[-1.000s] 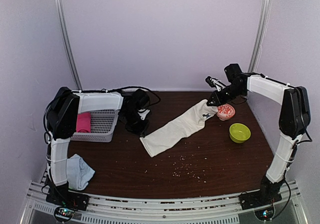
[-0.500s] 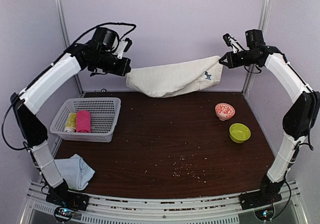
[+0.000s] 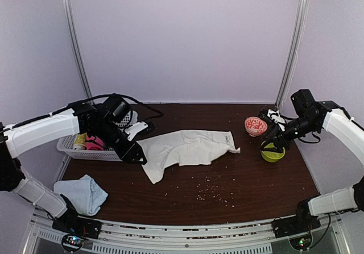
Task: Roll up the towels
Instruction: Flatten out the towel at the center of the board, then smooth out the towel at the center of the board.
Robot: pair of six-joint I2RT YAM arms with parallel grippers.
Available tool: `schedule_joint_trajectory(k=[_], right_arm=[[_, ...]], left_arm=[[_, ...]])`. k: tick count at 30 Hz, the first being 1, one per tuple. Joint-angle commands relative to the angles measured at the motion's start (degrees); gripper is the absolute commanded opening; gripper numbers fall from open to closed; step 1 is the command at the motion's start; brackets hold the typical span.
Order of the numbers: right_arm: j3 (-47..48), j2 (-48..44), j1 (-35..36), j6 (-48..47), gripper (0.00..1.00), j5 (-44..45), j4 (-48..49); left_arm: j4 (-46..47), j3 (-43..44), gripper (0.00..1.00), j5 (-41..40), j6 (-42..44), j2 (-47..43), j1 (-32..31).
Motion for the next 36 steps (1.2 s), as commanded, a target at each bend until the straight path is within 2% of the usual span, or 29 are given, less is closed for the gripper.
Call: schedule_joint_trajectory(k=[1, 4, 7, 10, 14, 17, 24, 36], right_arm=[[2.4, -0.2, 0.1, -4.5, 0.59, 0.8, -0.8], [4.6, 2.8, 0.1, 2.8, 0.55, 1.2, 6.2], [8.1, 9.2, 0.2, 10.6, 0.48, 2.6, 11.2], [12.2, 16.1, 1.8, 13.1, 0.42, 5.1, 11.1], [13.4, 22.6, 6.0, 14.0, 0.4, 10.5, 13.0], [12.9, 26.8, 10.3, 13.5, 0.37, 14.7, 12.9], [6.3, 31.2, 16.4, 10.4, 0.35, 21.7, 13.0], [2.7, 34.2, 17.0, 8.9, 0.33, 26.8, 14.9]], left_arm=[[2.7, 5.3, 0.48, -0.1, 1.3, -6.4, 0.6], [5.1, 7.0, 0.52, -5.6, -0.7, -4.1, 0.6], [5.3, 9.4, 0.45, -9.8, -2.7, 3.7, 0.6], [5.2, 11.2, 0.25, -10.1, -4.8, 11.3, 0.6], [6.5, 11.5, 0.01, -10.9, -6.1, 18.7, 0.5], [6.5, 10.5, 0.0, -13.4, -6.6, 21.5, 0.6], [6.3, 6.4, 0.0, -11.8, -8.0, 22.1, 0.0], [7.8, 0.5, 0.0, -8.7, -9.4, 23.9, -2.2]])
